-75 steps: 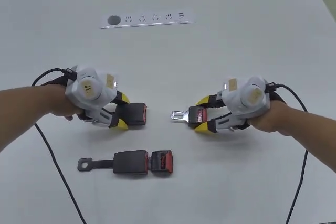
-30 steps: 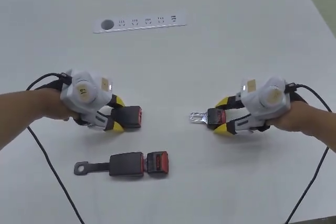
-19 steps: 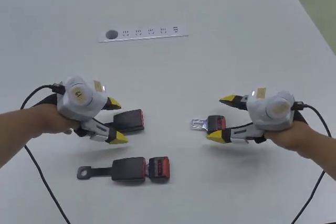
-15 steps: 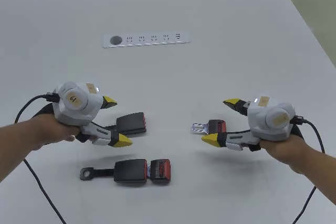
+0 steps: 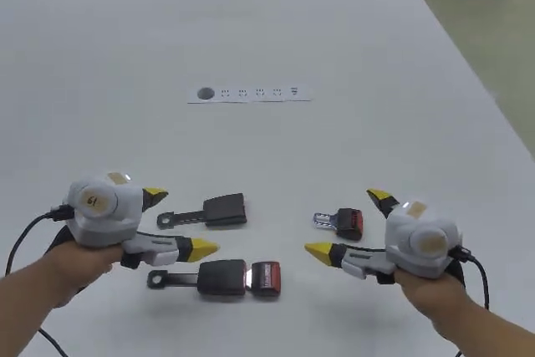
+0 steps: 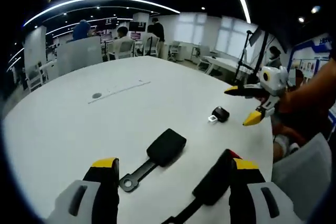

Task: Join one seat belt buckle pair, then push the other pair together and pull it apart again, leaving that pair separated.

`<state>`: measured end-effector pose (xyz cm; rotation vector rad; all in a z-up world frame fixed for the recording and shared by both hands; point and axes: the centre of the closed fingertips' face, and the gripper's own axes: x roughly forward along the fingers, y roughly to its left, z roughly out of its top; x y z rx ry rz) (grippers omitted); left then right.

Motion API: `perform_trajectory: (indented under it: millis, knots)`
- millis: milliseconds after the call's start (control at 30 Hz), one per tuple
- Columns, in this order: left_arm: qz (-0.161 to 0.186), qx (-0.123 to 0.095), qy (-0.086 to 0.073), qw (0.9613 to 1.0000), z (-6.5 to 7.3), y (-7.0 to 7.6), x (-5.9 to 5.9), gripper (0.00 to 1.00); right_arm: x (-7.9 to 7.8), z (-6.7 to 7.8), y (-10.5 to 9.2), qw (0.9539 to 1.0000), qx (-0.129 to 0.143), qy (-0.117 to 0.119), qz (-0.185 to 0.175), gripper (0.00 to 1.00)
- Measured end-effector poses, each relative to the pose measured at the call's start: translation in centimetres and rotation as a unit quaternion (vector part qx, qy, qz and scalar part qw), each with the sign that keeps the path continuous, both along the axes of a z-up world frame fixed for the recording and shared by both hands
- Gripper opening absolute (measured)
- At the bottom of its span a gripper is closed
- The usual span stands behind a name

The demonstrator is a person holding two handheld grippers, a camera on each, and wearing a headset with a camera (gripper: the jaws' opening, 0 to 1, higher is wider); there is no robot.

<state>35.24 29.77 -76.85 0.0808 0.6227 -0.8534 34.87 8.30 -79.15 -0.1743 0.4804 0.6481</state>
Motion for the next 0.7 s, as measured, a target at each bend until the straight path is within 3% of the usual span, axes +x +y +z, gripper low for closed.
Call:
perform_trajectory:
  millis: [233,333,400,700]
  knots:
    - [0.031,-0.027,-0.025,0.9988,2.0,2.3,-2.4,0.94,-2.4,1.0,1.2,0.9999,0.007,-0.012,-0.006,0.97]
    - [0.026,-0.038,-0.054,0.9975,3.0,3.2,-3.7,0.98,-3.7,1.7,1.7,0.9997,0.012,-0.019,-0.004,0.97]
    - [0.020,-0.028,-0.044,0.9984,2.7,3.9,-4.7,0.98,-4.4,1.8,1.8,0.9998,0.009,-0.020,0.000,0.97]
    - [-0.036,-0.015,-0.046,0.9982,3.2,4.8,-8.5,0.99,-7.1,2.5,2.0,0.9994,0.003,-0.027,0.019,1.00]
